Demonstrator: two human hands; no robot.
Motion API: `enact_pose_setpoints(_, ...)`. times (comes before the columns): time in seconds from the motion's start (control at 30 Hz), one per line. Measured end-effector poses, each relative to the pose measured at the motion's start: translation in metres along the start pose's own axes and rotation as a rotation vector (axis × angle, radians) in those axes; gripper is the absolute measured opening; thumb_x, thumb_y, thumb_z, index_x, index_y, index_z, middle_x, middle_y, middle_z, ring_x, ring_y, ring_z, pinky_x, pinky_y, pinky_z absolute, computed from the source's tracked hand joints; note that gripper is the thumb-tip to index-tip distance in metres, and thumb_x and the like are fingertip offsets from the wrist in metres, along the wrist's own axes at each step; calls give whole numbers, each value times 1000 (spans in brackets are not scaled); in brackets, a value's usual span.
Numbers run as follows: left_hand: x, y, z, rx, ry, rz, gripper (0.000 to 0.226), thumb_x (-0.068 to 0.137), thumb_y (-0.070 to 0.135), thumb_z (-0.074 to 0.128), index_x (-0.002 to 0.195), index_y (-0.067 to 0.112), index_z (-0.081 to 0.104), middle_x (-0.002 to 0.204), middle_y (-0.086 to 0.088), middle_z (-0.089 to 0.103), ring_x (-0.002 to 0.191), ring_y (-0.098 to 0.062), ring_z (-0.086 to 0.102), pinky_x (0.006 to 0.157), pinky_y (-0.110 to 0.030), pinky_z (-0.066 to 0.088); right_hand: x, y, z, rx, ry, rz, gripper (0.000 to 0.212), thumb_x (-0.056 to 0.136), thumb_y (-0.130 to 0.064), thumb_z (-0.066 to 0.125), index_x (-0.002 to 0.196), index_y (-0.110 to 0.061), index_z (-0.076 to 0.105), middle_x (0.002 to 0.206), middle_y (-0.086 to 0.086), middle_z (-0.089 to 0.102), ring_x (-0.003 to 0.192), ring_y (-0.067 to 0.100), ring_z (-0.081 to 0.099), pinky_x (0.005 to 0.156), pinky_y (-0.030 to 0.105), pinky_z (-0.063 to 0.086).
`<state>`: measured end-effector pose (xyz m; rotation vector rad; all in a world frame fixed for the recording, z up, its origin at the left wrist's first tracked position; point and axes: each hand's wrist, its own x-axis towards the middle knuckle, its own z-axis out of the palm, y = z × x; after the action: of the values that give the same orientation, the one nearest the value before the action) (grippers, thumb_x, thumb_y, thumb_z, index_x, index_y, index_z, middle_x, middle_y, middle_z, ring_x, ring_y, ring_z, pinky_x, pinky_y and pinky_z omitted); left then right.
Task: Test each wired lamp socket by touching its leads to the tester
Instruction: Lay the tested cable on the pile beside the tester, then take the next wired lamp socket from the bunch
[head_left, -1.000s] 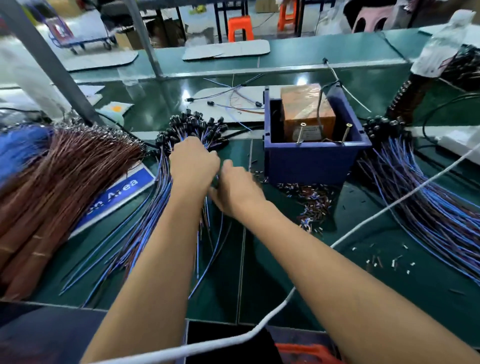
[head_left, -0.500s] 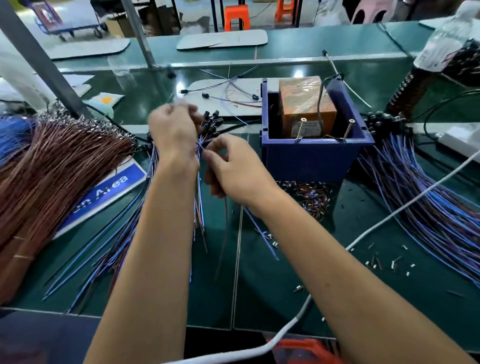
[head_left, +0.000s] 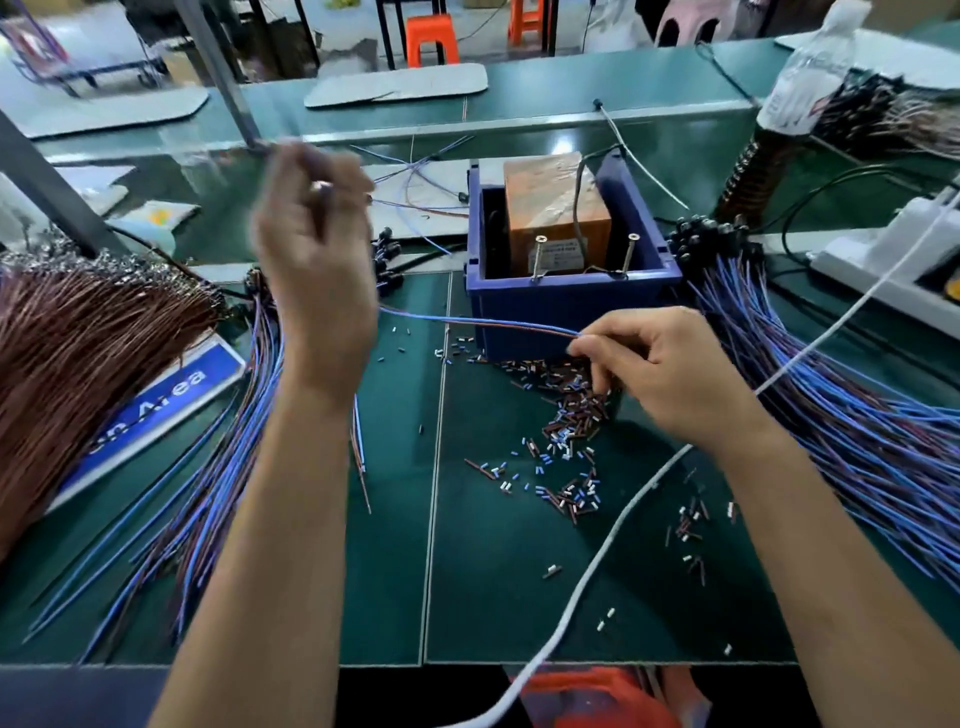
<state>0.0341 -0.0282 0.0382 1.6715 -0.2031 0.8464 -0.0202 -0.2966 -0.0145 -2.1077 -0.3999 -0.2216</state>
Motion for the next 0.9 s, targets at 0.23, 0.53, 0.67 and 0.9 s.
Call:
enact_pose_setpoints(0.23,-70,29,67,321,-557,397,27,107,20,51,95,3,67,86,-4,70,78,-27,67,67,-45,52,-7,18,1,-137,228,-203,19,103,-18,66,89,-9,75,68,-4,66,58,12,60,59,35,49)
enact_pose_setpoints(0.53,-101,-1,80,355,-669,301,24,109,26,50,103,10,66,85,0,70,78,-28,65,67,-47,51,-16,28,14,-60,208,-156,19,103,-17,64,93,-7,77,75,0,72,68,11,67,70,35,54)
enact_pose_setpoints(0.67,-105,-13,78,299,-603,231,26,105,31,57,94,10,68,76,0,69,70,-26,66,63,-45,50,-18,29,14,-32,216,-107,13,99,-16,69,97,-8,79,76,-3,74,71,9,70,71,34,57)
enact_pose_setpoints(0.9,-105,-24,77,169,-578,160,17,100,29,67,90,16,69,73,12,65,66,-9,61,60,-33,49,-19,33,12,106,201,-30,10,98,-18,73,93,-13,80,73,-6,74,59,4,65,62,15,49)
